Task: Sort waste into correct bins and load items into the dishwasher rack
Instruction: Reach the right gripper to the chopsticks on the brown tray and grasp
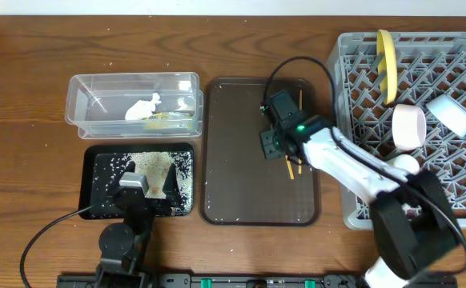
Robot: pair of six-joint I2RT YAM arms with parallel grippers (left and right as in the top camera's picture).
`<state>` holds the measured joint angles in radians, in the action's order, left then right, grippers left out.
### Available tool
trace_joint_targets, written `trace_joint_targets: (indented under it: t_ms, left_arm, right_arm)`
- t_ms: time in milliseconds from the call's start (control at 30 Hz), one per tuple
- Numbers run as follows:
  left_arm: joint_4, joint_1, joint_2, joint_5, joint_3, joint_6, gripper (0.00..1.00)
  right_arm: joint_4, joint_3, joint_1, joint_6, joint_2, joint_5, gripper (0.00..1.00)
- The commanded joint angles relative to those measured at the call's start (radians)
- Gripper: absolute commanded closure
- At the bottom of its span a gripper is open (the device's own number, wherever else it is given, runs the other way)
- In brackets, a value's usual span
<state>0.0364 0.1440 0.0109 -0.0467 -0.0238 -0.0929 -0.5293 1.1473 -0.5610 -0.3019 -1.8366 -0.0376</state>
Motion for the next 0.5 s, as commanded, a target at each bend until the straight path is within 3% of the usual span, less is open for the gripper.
trace_joint_targets:
  t_ms: [0, 133, 167, 267, 433, 467]
  left_arm:
    - [0.029, -0.005, -0.007, 0.005, 0.02, 0.003, 0.08]
    - [0.029, -0.005, -0.007, 0.005, 0.02, 0.003, 0.08]
    - [0.03, -0.005, -0.007, 0.005, 0.02, 0.003, 0.08]
    - [0.029, -0.005, -0.007, 0.005, 0.02, 0.003, 0.08]
    - [0.029, -0.005, -0.007, 0.005, 0.02, 0.003, 0.08]
    - [0.029, -0.005, -0.007, 0.005, 0.02, 0.003, 0.08]
  right_arm:
    - [0.002, -0.003, 0.004, -0.042, -0.066, -0.003, 0.66]
    - [-0.011, -0.003, 0.001, -0.043, -0.1, -0.001, 0.98]
    - [-0.014, -0.003, -0.003, -0.043, -0.099, -0.002, 0.99]
    - [-0.014, -0.003, -0.01, -0.042, -0.086, -0.003, 0.86]
    - [-0.032, -0.003, -0.007, -0.034, 0.007, -0.027, 0.76]
    - [-0.032, -0.003, -0.005, -0.034, 0.031, -0.05, 0.67]
